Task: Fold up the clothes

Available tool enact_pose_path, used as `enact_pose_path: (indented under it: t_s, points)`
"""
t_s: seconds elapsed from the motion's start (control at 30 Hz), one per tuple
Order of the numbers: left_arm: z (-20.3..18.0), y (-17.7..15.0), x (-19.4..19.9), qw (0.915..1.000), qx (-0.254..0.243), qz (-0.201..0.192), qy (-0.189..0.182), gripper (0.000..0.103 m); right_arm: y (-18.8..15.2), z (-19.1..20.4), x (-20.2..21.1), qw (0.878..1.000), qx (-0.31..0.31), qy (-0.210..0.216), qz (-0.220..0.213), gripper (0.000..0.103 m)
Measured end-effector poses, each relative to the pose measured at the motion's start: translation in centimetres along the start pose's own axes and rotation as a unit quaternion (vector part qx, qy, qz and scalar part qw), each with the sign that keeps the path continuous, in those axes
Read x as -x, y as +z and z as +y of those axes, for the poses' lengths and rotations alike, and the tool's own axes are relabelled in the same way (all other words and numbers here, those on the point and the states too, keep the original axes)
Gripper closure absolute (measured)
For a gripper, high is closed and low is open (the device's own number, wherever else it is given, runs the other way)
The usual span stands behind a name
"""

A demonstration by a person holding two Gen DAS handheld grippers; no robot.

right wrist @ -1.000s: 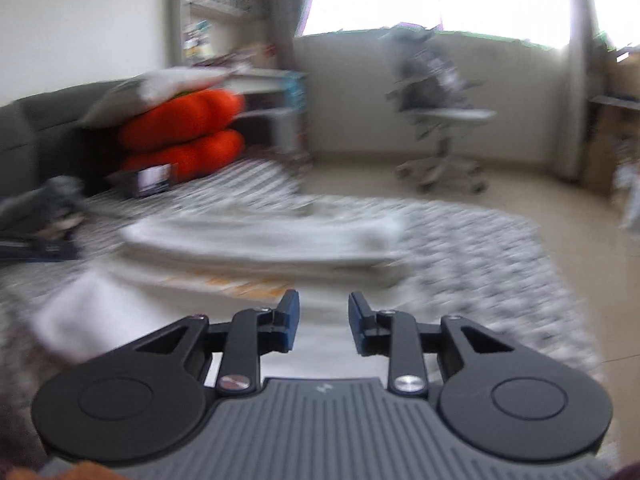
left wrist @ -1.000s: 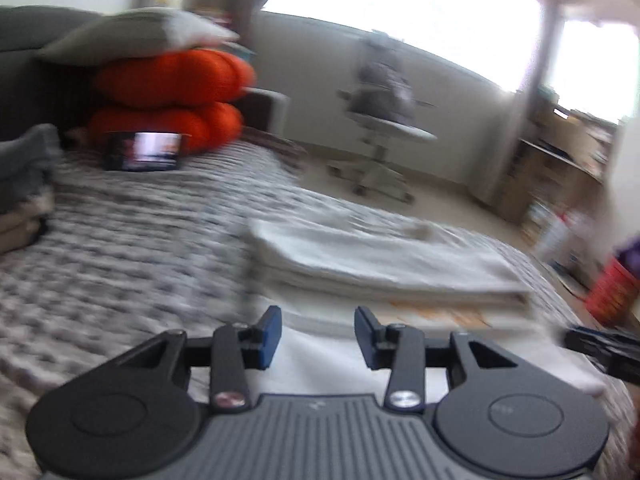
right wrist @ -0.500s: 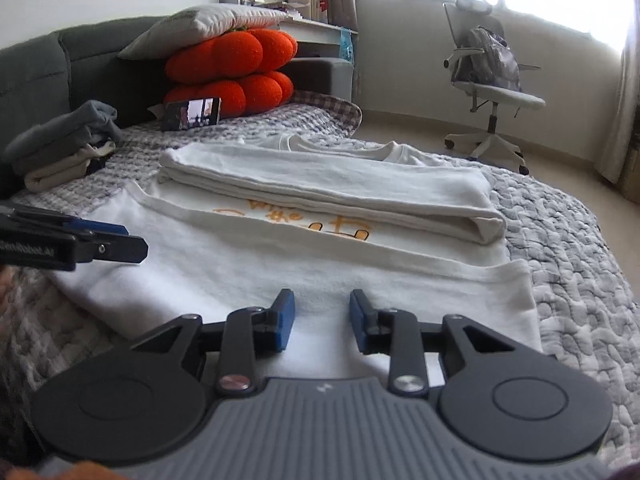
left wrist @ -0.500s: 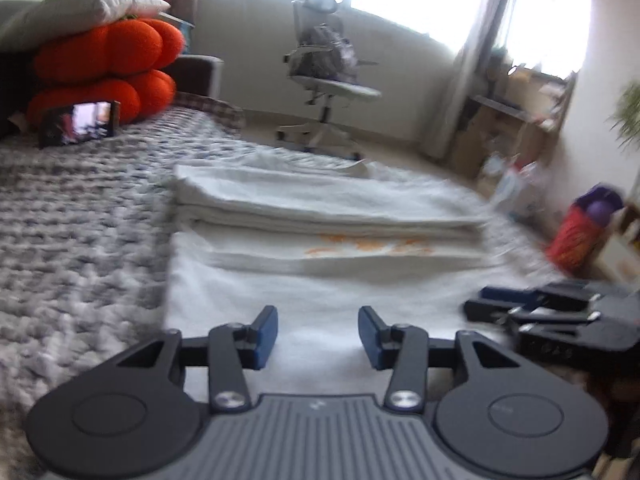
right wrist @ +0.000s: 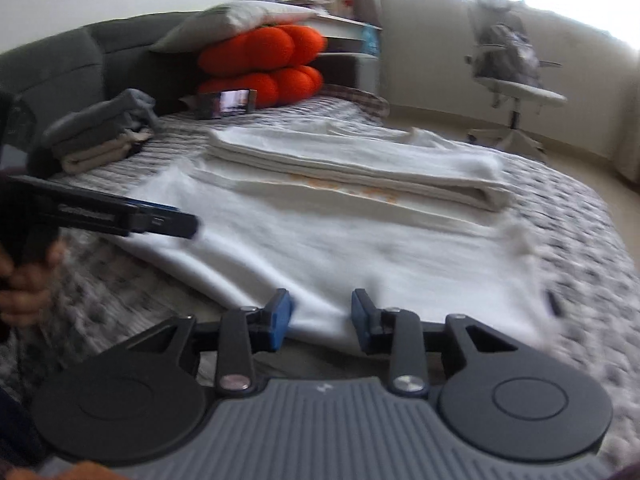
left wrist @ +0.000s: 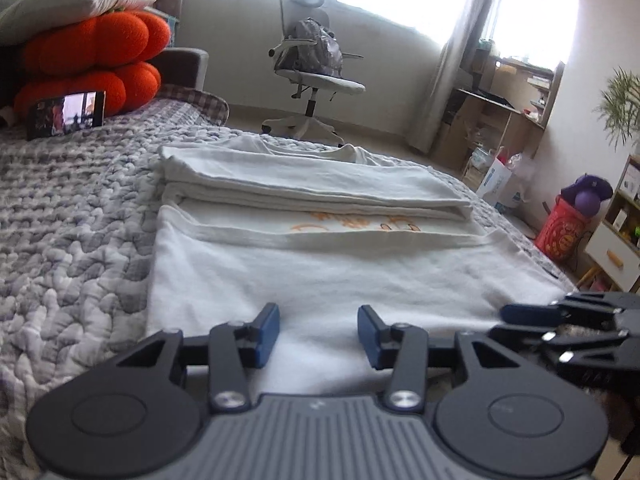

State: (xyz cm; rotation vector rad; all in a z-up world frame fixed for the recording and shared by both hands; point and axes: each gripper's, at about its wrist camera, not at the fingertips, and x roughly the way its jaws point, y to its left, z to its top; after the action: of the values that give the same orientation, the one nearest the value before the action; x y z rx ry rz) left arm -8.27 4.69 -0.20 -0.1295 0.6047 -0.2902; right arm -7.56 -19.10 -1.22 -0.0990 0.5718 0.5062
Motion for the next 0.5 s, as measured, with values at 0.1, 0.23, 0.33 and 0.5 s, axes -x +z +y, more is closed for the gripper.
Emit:
enact_pose_path:
  t_s: [0.1,0.23,0.33,0.5]
  points:
    - [0.2,0.0,0.2,1.0,-0.006,-0.002,0.001,0.058,-0.5,-1.8,1.4,1.0,-0.014,-0.022,-0.002,0.074]
    - [1.1,-0.2,0.9,1.0,0.006,-0.001,-0.007,0.058,-1.2,-4.5,2.9,0.997,-0.053,-0.054,-0.006,0.074]
    - [1.8,-0.5,1.6,0.9998,0.014,-0.002,-0.015,0.059,-1.6,-6.0,3.6,0.996,-0.081,-0.045,-0.009,0.079]
    - [2.4,-0.5,2.2,0.9996,0.022,-0.002,-0.02,0.059,-1.9,-5.8,3.8,0.995,-0.08,-0.055,-0.012,0.08]
